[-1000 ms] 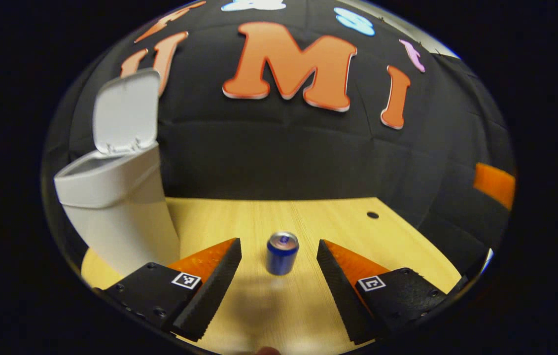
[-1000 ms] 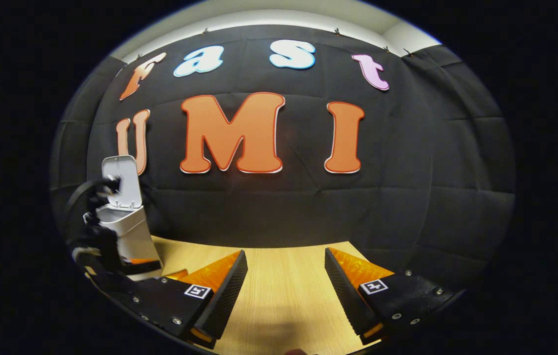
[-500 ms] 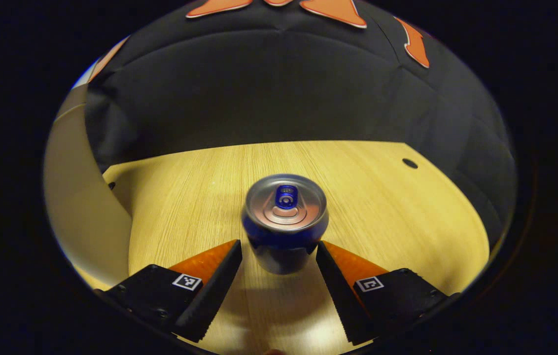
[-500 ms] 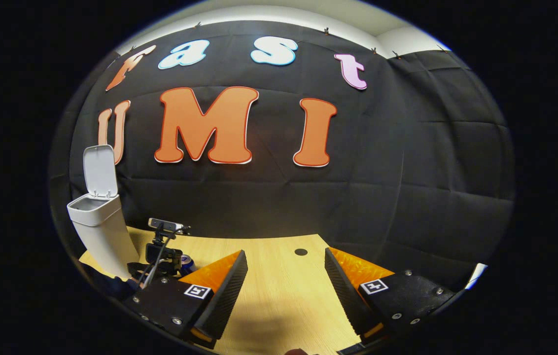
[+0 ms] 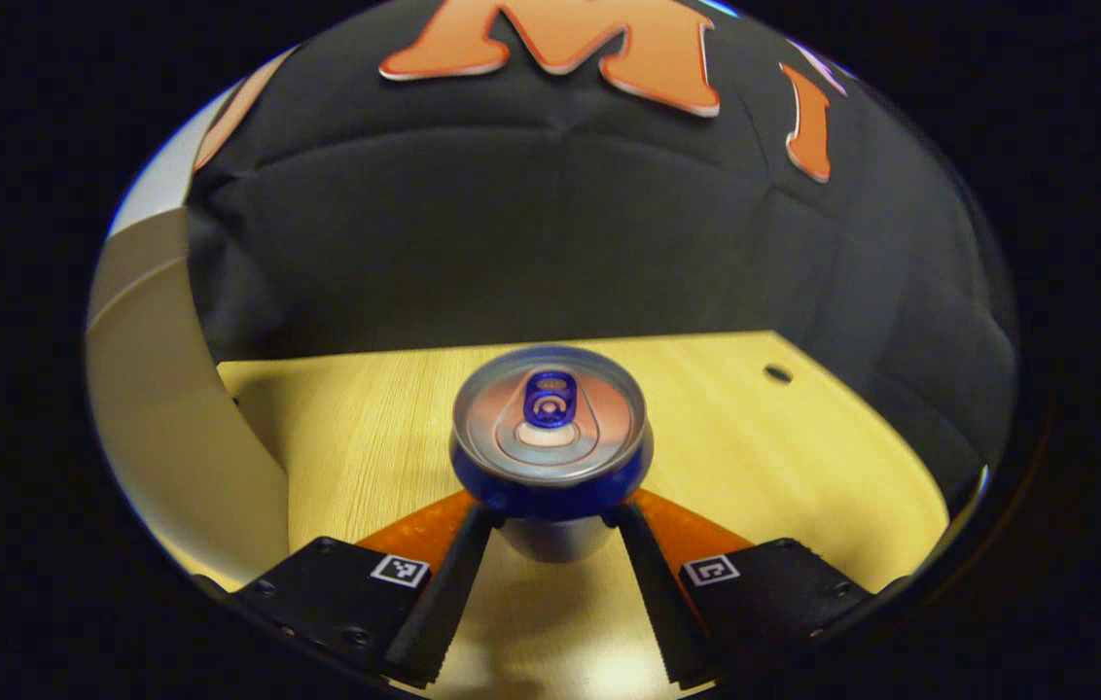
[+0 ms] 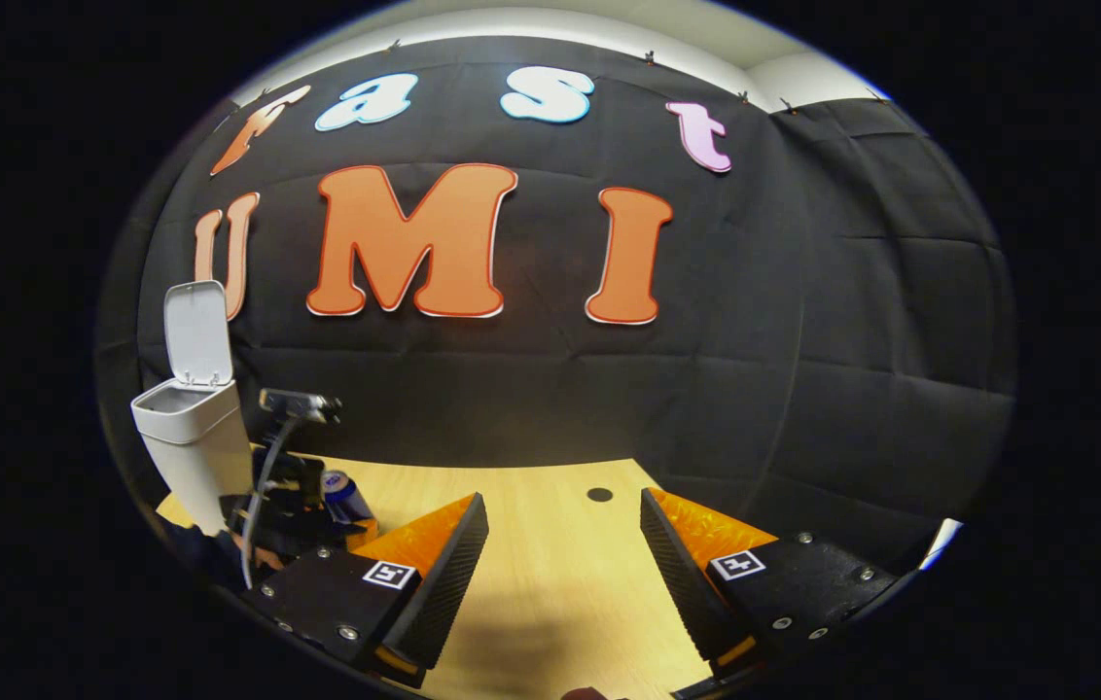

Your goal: Press the lid of the desktop garbage bin to open it, pick up the crumpled paper on the desktop and throw it into the bin, then pick up the pop can on the desktop and drop it into the bin, and finally close the garbage bin lid.

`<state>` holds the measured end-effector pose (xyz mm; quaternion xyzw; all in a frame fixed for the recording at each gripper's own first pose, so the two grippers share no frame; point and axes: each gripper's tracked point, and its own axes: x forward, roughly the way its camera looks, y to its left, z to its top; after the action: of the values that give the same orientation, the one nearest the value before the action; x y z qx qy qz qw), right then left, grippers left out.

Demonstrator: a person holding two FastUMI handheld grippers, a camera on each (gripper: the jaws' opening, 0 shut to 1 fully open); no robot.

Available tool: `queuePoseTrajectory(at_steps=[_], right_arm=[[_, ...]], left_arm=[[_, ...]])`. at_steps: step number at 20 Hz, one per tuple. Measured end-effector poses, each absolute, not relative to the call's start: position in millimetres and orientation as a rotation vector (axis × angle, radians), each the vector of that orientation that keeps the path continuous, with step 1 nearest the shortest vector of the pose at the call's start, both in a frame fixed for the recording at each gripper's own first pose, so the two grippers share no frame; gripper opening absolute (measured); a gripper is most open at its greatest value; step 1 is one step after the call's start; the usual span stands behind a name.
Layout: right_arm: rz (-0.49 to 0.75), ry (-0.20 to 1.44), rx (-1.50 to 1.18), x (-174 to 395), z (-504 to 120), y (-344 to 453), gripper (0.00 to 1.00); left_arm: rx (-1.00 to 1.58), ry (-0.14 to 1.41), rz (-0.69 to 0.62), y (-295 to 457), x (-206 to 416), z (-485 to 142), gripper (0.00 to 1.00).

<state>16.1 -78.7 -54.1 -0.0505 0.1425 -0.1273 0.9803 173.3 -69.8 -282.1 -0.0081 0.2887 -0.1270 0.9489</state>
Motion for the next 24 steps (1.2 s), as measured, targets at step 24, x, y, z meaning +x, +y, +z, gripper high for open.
queuePoseTrajectory(at_steps=[24], right_arm=[[-0.076, 0.258, -0.050, 46.3, -56.8, -19.0, 0.94]], left_arm=[[-0.027, 0.315, 0.238, 140.3, 254.8, -155.6, 0.81]])
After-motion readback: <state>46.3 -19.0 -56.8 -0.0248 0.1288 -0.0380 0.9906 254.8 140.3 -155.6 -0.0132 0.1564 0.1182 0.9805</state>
